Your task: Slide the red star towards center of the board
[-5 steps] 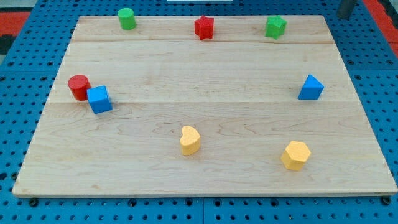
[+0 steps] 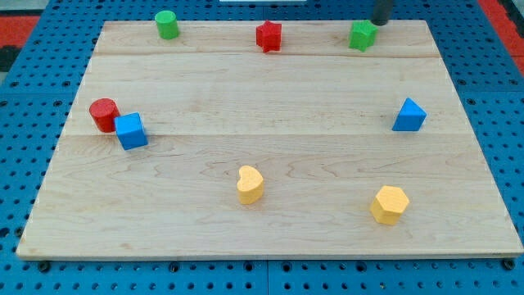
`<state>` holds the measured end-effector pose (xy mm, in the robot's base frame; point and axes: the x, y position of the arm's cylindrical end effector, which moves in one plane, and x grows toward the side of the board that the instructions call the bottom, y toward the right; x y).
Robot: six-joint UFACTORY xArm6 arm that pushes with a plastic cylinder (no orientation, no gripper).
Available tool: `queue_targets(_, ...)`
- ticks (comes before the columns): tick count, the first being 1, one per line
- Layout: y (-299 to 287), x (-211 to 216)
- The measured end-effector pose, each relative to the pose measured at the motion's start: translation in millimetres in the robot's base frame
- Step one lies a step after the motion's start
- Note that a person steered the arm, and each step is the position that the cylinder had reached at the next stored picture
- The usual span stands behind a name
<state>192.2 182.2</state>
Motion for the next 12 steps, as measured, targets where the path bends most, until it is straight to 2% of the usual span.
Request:
queue_targets(2, -124.4, -0.2)
queue_targets(5, -117.3, 9.8)
queue_targets(7, -192.9, 7.8)
queue_targets(10, -171.7, 95.4)
queue_targets(12, -166.2, 96.9)
